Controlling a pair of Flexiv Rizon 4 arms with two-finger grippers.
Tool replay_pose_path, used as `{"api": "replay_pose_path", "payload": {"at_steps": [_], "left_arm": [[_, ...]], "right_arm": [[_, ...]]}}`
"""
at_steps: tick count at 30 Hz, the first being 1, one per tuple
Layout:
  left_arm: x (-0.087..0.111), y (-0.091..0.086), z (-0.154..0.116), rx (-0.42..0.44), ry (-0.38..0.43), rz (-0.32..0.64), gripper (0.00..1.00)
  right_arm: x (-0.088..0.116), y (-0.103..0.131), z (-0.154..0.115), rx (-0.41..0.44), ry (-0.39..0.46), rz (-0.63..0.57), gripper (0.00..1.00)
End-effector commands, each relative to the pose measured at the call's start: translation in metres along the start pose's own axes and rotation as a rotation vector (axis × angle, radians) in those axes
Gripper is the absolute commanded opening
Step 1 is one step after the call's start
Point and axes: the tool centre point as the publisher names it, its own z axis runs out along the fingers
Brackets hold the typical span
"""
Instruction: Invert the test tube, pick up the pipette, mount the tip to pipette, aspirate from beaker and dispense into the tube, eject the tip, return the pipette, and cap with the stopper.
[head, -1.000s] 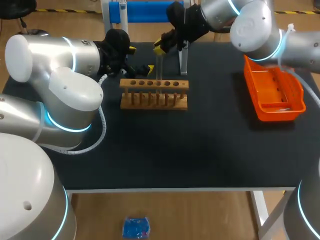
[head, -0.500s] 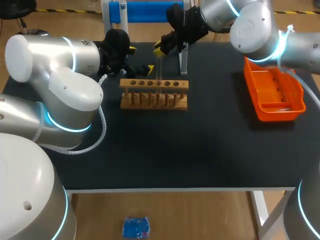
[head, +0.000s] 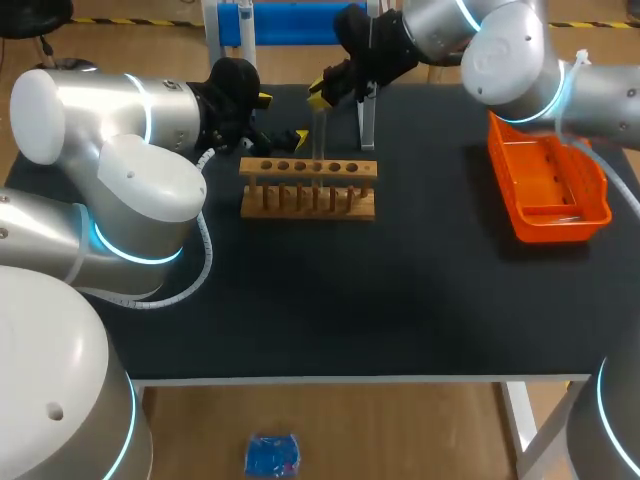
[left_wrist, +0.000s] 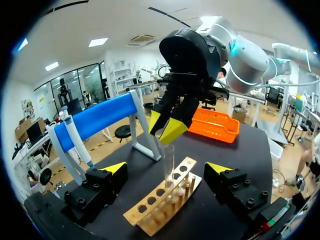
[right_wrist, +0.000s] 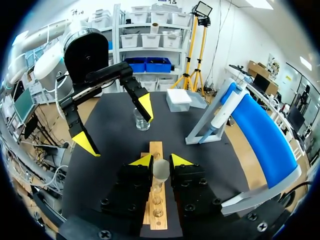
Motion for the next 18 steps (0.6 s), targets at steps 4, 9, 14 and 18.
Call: {"api": "replay_pose_path", "payload": {"at_steps": [4, 9, 14, 18], "left_arm": [[-0.0005, -0.0012, -0.0007, -0.005, 0.003, -0.001, 1.00], [-0.0005, -0.0012, -0.0007, -0.005, 0.003, -0.001, 1.00], [-0.0005, -0.0012, -0.0007, -0.005, 0.003, -0.001, 1.00], [-0.0005, -0.0012, -0.0007, -0.005, 0.003, -0.001, 1.00]], "right_arm": [[0.0008, -0.0008, 0.0014, 0.007, 0.004, 0.000, 0.00], [0.0015, -0.0025, 0.0058, 0.012, 0.009, 0.000, 0.00], [0.0008, -0.0039, 0.0069, 0.015, 0.011, 0.004, 0.00], [0.0004, -0.0060, 0.0067, 0.020, 0.013, 0.008, 0.00]]}}
